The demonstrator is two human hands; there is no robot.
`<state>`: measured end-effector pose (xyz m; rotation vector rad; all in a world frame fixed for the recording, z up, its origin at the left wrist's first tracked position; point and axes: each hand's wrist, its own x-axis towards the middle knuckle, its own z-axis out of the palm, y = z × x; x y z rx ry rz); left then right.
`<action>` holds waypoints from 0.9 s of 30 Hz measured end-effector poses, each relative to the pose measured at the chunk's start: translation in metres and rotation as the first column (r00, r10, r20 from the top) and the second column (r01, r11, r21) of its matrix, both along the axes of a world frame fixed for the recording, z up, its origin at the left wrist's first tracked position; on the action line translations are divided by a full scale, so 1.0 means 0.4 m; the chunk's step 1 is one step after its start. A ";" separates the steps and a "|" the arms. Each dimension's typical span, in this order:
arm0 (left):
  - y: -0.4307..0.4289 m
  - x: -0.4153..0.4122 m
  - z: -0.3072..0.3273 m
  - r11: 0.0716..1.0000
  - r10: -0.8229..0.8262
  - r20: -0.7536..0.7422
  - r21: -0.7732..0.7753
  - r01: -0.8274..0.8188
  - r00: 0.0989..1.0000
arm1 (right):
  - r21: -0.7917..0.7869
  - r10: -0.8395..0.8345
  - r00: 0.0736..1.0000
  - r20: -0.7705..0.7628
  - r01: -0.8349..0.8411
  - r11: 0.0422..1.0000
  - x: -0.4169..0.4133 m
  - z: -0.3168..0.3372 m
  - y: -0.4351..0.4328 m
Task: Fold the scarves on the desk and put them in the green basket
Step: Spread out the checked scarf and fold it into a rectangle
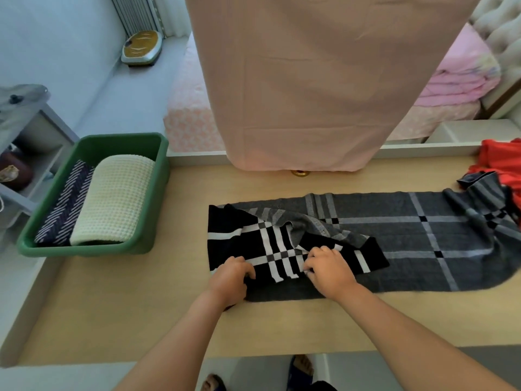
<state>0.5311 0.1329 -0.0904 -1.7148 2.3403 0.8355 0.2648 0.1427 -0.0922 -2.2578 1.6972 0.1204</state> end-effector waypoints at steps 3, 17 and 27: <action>-0.004 0.036 0.030 0.997 0.031 0.005 -0.067 -0.030 1.000 | -0.032 -0.093 0.982 0.167 0.100 0.995 0.015 0.031 -0.013; -0.018 0.234 0.062 0.887 0.076 0.244 0.426 -0.177 0.967 | 0.320 0.019 0.990 0.141 -0.063 0.945 0.196 0.076 -0.030; -0.214 0.210 0.052 0.963 0.211 0.116 -0.193 -0.186 0.971 | 0.071 -0.216 0.971 -0.100 0.223 0.972 0.242 0.034 -0.142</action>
